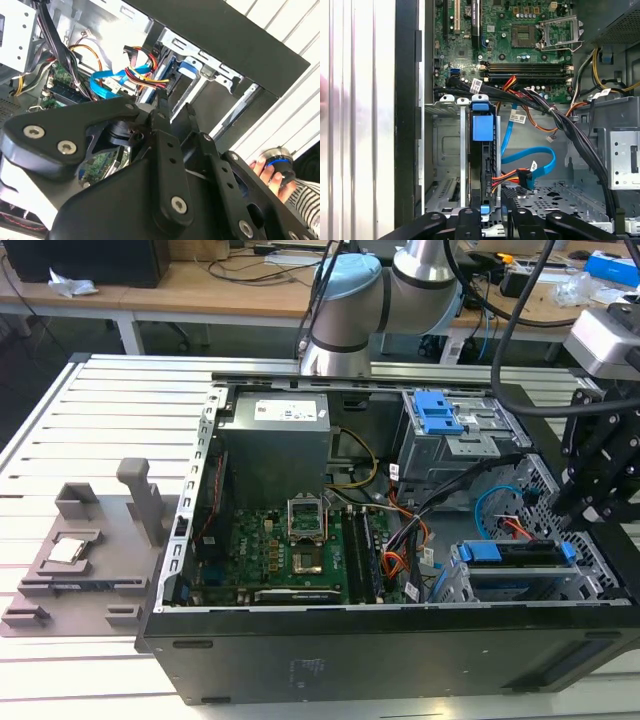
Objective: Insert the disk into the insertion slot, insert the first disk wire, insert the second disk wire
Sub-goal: 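Insert the second disk wire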
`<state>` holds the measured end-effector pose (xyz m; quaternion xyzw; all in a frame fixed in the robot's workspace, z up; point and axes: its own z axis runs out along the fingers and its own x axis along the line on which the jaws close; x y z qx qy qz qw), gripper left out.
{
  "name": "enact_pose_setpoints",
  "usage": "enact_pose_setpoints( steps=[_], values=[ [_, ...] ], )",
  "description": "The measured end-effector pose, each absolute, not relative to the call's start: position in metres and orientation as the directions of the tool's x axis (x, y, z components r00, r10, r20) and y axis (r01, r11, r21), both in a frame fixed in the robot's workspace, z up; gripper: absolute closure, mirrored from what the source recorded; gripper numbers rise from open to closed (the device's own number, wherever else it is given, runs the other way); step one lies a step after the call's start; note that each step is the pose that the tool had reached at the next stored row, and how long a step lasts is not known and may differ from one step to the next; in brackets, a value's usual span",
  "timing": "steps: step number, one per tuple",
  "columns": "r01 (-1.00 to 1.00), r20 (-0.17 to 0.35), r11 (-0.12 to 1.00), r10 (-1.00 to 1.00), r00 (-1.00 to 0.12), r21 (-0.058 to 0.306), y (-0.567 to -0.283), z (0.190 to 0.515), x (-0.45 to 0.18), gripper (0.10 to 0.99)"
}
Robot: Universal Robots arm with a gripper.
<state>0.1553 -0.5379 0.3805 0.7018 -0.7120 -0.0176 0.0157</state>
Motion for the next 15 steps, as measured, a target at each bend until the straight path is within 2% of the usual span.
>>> enact_pose_setpoints(
  steps=[6,9,15],
  values=[
    [-0.999,-0.002,0.011,-1.0,-0.011,0.047,-0.512,0.38,0.155,0.784],
    [-0.997,-0.002,-0.059,-0.998,0.059,0.047,-0.511,0.38,0.153,0.784],
    [-0.994,0.0,-0.095,-0.995,0.095,0.047,-0.511,0.378,0.136,0.784]
  ],
)
